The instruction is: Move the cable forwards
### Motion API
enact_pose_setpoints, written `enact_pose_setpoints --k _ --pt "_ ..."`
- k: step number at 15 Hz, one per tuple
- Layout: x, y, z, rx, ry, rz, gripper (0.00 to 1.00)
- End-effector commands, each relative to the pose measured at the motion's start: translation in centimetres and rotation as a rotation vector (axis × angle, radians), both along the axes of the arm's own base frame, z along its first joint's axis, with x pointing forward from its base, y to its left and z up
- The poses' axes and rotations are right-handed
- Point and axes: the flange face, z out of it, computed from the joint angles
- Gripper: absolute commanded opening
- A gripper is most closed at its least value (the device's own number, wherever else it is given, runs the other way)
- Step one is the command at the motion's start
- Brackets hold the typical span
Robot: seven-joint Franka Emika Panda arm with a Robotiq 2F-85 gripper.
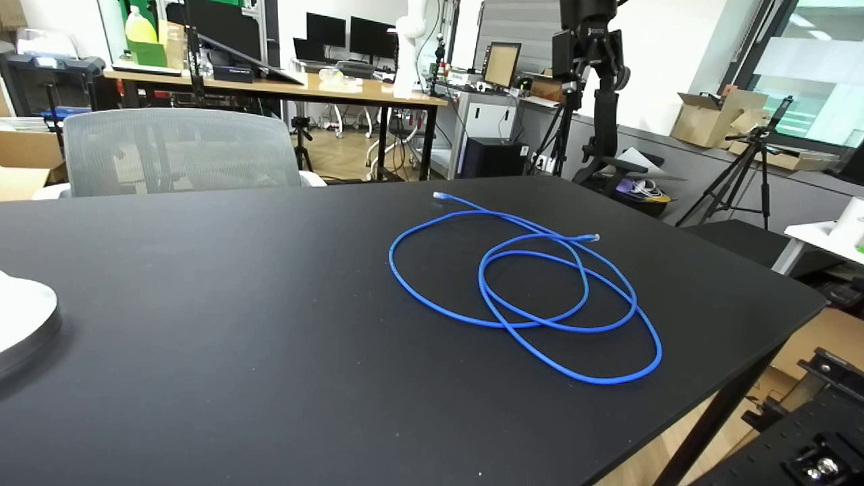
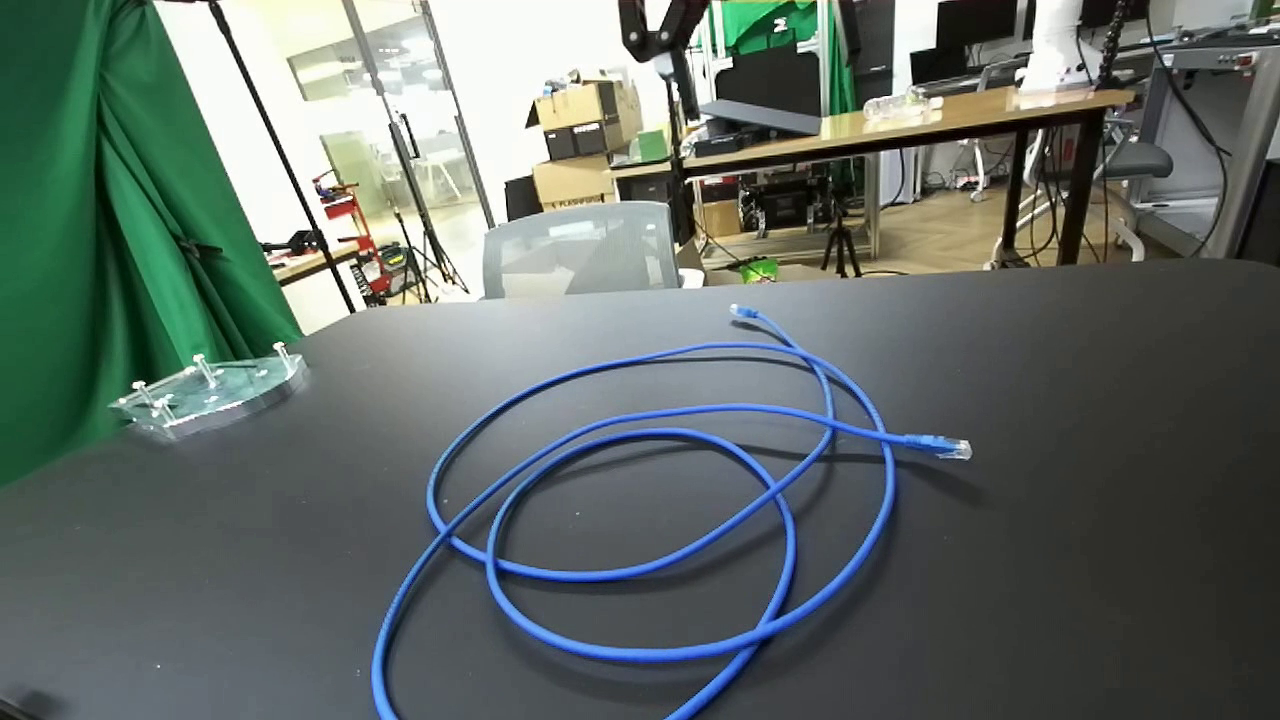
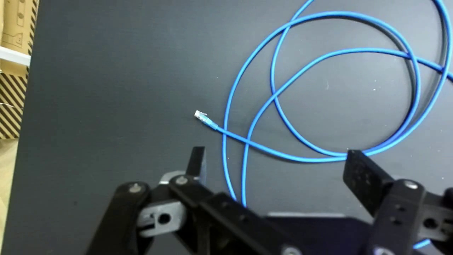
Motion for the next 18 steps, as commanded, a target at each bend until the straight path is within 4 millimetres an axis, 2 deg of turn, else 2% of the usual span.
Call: enact_pose_setpoints --k 1,3,6,14,18 --pt "0.9 0.7 -0.6 -0.007 0.038 0.041 1.0" --pt "2.2 1.6 -1.2 -0.015 0.077 0.085 1.0" --pt "2.4 1.4 -1.4 -0.008 0.076 0.097 1.0" --pt "5.8 1.2 -2.4 0.103 -0.11 0.328 1.0" --pt "5.4 0.7 -2.0 0.273 -0.147 0.515 1.0"
